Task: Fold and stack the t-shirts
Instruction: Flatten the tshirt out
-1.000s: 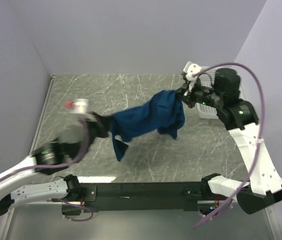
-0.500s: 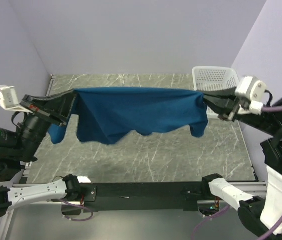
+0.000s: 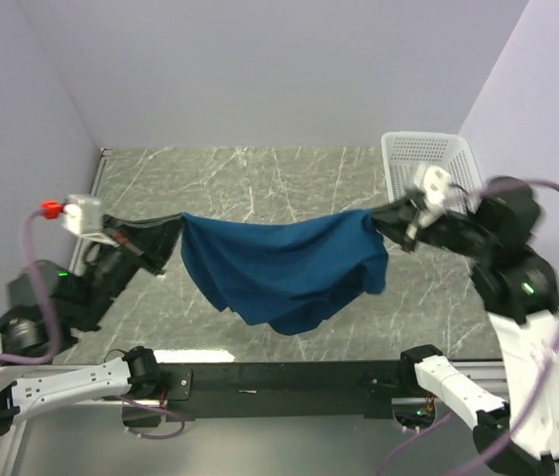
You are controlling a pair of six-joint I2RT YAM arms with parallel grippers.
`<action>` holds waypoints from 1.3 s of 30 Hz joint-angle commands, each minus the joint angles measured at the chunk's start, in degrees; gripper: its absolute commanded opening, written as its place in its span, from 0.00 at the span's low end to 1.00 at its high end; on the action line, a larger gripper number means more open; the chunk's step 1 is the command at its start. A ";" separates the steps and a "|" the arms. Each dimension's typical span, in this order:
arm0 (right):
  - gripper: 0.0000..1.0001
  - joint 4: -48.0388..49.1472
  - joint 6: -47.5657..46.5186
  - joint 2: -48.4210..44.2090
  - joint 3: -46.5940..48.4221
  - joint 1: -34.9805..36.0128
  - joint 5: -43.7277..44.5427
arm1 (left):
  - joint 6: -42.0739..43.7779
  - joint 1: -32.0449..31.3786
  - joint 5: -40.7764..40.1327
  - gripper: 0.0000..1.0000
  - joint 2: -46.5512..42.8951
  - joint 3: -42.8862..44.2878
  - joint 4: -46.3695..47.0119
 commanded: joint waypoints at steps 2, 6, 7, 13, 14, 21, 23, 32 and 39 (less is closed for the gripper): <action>0.00 19.55 12.20 9.69 -10.42 -0.42 13.89 | 3.24 1.45 -18.04 0.01 6.76 -7.27 9.40; 0.09 22.32 22.84 25.26 -7.29 -0.34 29.08 | -10.14 34.77 16.11 0.01 20.92 -6.04 9.15; 0.25 21.36 23.12 30.51 -5.80 -0.42 31.66 | -13.66 42.26 25.33 0.25 27.30 -7.44 12.63; 0.84 19.85 18.99 30.93 -5.51 -1.12 36.88 | -17.13 55.08 38.18 0.95 46.69 0.28 9.68; 0.84 20.12 15.86 29.69 -8.13 -1.30 35.22 | -16.26 54.99 37.65 0.96 46.53 0.37 9.24; 0.78 -5.76 -24.20 28.09 -14.22 2.54 -1.79 | -7.12 54.91 43.86 0.88 41.34 -6.55 4.68; 0.70 -7.23 -25.59 30.73 -16.92 7.38 3.43 | -4.75 52.81 44.33 0.85 40.64 -8.76 2.74; 0.73 16.85 -2.74 41.71 -22.13 19.79 39.14 | -5.70 45.15 33.35 0.83 32.92 -21.06 0.01; 0.71 17.49 0.53 51.20 -18.44 19.88 43.46 | -10.01 45.06 30.53 0.91 27.36 -30.03 4.66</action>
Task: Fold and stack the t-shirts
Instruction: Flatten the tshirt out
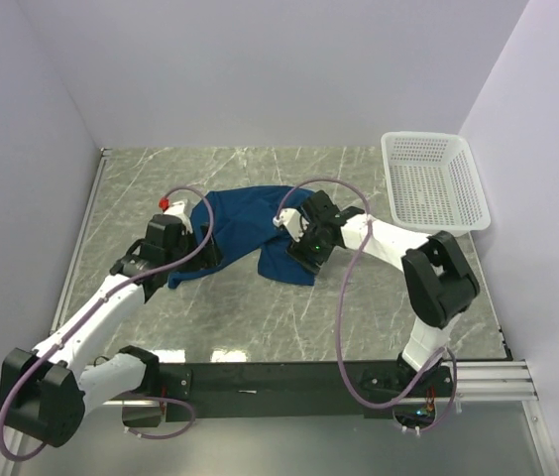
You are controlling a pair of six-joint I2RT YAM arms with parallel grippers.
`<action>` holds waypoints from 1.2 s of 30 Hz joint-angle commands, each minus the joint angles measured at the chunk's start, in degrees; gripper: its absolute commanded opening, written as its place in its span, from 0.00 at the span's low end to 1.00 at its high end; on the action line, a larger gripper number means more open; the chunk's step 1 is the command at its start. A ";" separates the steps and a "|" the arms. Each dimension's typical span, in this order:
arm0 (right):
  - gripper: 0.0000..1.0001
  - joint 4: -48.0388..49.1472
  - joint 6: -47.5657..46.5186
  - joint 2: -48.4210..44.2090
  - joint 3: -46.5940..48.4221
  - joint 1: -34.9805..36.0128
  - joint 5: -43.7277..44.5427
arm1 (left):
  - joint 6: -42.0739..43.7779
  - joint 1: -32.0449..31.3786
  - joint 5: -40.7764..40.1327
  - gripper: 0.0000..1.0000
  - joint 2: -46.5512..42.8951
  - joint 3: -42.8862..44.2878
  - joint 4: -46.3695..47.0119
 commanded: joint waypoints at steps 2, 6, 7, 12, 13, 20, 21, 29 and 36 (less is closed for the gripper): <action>0.70 1.68 4.42 4.18 5.67 -0.10 3.68 | -2.25 -0.01 -1.54 0.91 2.65 -1.19 4.54; 0.66 0.27 4.60 5.94 7.00 -0.18 2.37 | -2.86 -0.01 -1.19 0.88 8.97 3.02 5.77; 0.65 0.18 4.69 5.94 6.82 -0.10 2.10 | -3.30 -0.36 -0.23 0.84 11.69 3.82 5.77; 0.61 0.53 4.95 5.33 6.03 -0.27 0.79 | -5.41 -3.34 -2.14 0.77 18.21 6.11 7.17; 0.61 0.44 5.04 5.50 6.47 -0.45 0.52 | -6.55 -4.13 -2.24 0.74 20.83 6.55 7.00; 0.55 -0.61 5.83 6.82 7.70 -0.62 -1.24 | -8.14 -5.28 -11.72 0.63 30.08 11.38 5.16; 0.55 -0.61 5.83 6.82 7.79 -0.71 -1.33 | -7.97 -5.28 -13.12 0.62 30.52 11.65 4.98; 0.50 -1.14 6.18 7.70 8.14 -1.50 -3.43 | -5.50 -5.37 -11.39 0.25 34.74 13.14 5.06; 0.16 -2.89 5.04 7.18 6.74 -3.08 -6.86 | -3.66 -5.11 -10.76 0.00 28.53 15.34 2.08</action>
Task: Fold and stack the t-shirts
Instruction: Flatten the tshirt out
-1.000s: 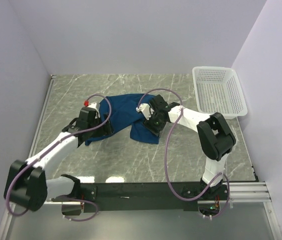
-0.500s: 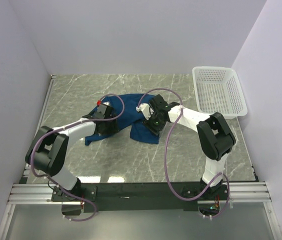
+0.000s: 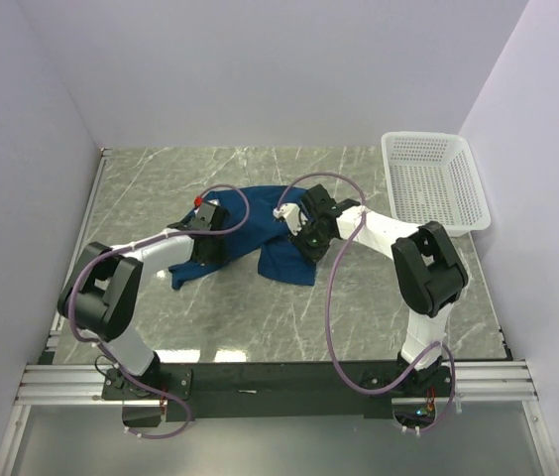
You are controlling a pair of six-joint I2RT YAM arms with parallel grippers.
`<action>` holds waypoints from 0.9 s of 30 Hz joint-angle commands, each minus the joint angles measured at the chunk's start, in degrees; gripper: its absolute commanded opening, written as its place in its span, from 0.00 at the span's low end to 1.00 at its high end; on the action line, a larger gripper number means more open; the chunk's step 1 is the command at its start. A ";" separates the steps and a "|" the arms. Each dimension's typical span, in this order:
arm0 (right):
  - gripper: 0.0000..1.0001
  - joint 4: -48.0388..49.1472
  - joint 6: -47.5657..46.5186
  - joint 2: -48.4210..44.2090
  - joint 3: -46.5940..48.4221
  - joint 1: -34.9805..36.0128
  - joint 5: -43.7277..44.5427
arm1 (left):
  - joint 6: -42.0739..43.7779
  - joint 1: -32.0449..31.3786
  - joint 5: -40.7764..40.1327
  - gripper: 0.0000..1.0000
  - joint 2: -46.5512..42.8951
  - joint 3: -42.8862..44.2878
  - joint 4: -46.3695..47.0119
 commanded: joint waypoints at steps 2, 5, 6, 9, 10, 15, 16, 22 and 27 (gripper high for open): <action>0.00 -0.62 -0.53 -0.39 -0.30 -2.06 -3.30 | 1.83 0.60 0.47 0.00 -8.53 5.94 -3.61; 0.00 -0.27 -1.23 -2.67 -2.06 -3.55 -5.41 | 2.62 2.53 2.13 0.00 -14.59 10.68 -6.78; 0.00 -0.70 -1.67 -3.81 -2.50 -3.91 -7.07 | 2.80 3.41 4.40 0.00 -16.96 11.92 -7.22; 0.00 -1.23 -2.55 -6.88 -3.99 -5.40 -8.75 | 2.89 9.37 9.50 0.00 -20.22 16.23 -8.89; 0.00 -2.80 -3.95 -7.77 -4.26 -5.75 -10.06 | 2.97 10.52 10.57 0.00 -20.75 17.11 -9.07; 0.00 -12.29 -12.73 -16.11 -8.81 -7.42 -12.09 | 3.41 17.38 14.79 0.00 -18.58 26.34 -11.53; 0.00 -15.44 -16.40 -18.39 -10.23 -7.86 -12.36 | 3.33 20.17 16.01 0.00 -17.60 27.39 -11.62; 0.00 -23.72 -26.89 -38.07 -22.88 -14.36 -7.45 | -0.62 32.06 21.91 0.00 -8.03 32.93 -8.02; 0.00 -27.51 -31.28 -48.11 -29.13 -15.77 -6.54 | -4.40 32.33 32.88 0.17 2.50 38.29 -4.59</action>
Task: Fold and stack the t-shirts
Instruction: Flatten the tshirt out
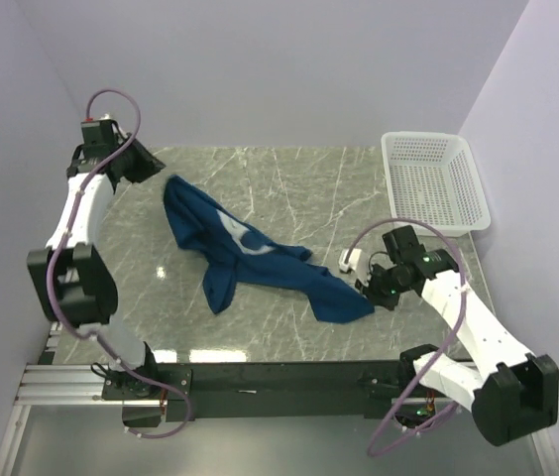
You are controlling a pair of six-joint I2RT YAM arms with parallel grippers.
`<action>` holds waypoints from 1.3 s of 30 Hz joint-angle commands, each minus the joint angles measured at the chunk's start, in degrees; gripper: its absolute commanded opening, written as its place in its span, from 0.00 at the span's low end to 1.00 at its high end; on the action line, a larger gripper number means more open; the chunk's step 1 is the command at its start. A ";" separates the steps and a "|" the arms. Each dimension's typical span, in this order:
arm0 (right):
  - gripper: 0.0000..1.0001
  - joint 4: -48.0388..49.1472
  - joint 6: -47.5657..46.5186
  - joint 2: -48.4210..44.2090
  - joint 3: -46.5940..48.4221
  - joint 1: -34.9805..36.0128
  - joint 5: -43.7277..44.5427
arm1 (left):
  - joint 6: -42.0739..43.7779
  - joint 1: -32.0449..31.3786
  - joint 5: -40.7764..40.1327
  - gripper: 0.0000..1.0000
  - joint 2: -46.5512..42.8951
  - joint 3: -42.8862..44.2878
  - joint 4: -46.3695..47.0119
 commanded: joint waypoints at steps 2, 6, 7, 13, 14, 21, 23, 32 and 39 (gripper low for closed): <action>0.09 -7.41 -6.66 -4.36 -1.91 -0.50 -1.20 | -2.97 -1.72 11.70 0.42 6.75 8.82 2.60; 0.51 -5.49 -4.56 -5.16 1.16 -0.41 -3.14 | 0.54 -2.69 8.65 0.65 6.70 9.90 -0.40; 0.53 -4.18 -4.29 -5.07 2.04 -0.41 -4.71 | 1.07 -2.69 7.42 0.65 5.03 7.71 0.04; 0.55 9.67 6.31 3.79 10.39 0.82 -15.35 | 1.61 -2.87 4.50 0.67 -17.37 -15.95 5.31; 0.55 12.86 10.26 8.59 13.10 1.43 -14.84 | 0.73 -2.96 5.20 0.67 -23.58 -20.13 5.66; 0.56 22.47 40.40 35.15 34.63 7.41 -1.59 | -9.88 -7.33 8.81 0.67 -45.75 -51.78 4.62; 0.56 20.45 43.24 42.78 41.47 8.03 0.18 | -11.48 -7.88 8.21 0.67 -48.50 -56.72 4.09; 0.57 15.09 48.88 57.50 50.39 8.99 1.78 | -16.50 -14.29 6.17 0.68 -49.83 -58.31 4.17; 0.55 14.21 48.97 58.56 47.76 9.61 1.60 | -16.68 -14.64 5.82 0.68 -50.71 -58.40 4.26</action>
